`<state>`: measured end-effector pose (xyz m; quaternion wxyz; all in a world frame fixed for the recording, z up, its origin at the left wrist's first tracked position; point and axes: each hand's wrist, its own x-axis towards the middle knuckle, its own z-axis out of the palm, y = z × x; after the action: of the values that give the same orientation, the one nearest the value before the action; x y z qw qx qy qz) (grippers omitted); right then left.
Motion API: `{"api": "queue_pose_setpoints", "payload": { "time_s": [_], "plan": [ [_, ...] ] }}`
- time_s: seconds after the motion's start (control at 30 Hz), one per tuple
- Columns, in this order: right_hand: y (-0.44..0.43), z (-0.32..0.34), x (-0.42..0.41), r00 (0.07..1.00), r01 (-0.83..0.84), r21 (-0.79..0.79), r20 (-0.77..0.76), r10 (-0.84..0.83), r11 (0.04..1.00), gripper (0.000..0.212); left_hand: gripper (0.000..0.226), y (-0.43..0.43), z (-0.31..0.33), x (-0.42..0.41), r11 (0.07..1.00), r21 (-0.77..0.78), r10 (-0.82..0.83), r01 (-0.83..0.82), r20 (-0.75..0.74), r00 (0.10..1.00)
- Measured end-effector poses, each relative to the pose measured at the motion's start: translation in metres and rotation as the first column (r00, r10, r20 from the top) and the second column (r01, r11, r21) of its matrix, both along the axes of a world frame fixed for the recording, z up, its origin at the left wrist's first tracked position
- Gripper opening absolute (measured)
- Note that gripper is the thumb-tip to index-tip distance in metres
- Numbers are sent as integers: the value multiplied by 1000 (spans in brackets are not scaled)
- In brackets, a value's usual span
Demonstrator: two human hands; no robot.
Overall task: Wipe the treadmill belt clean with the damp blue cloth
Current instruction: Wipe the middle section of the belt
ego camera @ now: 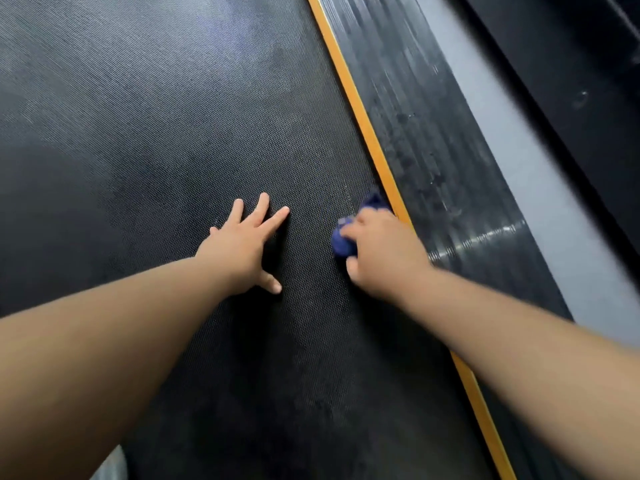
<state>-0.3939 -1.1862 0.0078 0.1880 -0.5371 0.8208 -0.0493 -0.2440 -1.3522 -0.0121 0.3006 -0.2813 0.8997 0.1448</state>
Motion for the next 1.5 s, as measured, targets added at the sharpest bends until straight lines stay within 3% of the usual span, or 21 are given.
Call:
{"api": "queue_pose_setpoints", "payload": {
  "time_s": [0.1,0.17,0.27,0.37,0.53,0.8,0.87,0.97,1.13,1.33,1.5],
  "plan": [
    [23,-3,19,994,32,-17,106,-30,999,32,132,-1,-3,2,1000,2,7,-7,-31,1000],
    [4,-12,10,999,26,-85,50,-22,996,36,131,0,-3,2,1000,13,11,-10,-49,999],
    [-26,-20,-11,989,128,-199,-53,-141,972,41,125,4,-1,11,997,-34,61,-63,-66,996],
    [-29,-24,-18,976,166,-110,-123,-179,980,42,120,25,2,31,981,-21,190,-191,-37,981],
    [-29,-10,-15,979,148,13,-141,-145,989,35,124,48,10,59,992,60,106,-114,133,986],
    [32,-7,27,928,373,86,-23,-372,924,32,118,46,6,59,970,138,184,-198,111,977],
    [27,-5,23,936,352,43,-4,-353,935,30,118,45,6,59,973,129,178,-191,104,978],
    [7,-5,-8,977,158,-86,-131,-169,984,42,116,49,6,59,981,99,155,-167,123,980],
    [2,0,-12,957,112,133,-280,-71,985,37,116,47,8,59,981,114,144,-156,106,984],
    [55,0,46,909,411,139,-131,-395,901,38,117,47,8,59,980,120,151,-160,82,985],
    [101,3,92,956,293,211,-32,-293,932,38,117,46,8,58,983,113,139,-147,75,987]
  ]
}}
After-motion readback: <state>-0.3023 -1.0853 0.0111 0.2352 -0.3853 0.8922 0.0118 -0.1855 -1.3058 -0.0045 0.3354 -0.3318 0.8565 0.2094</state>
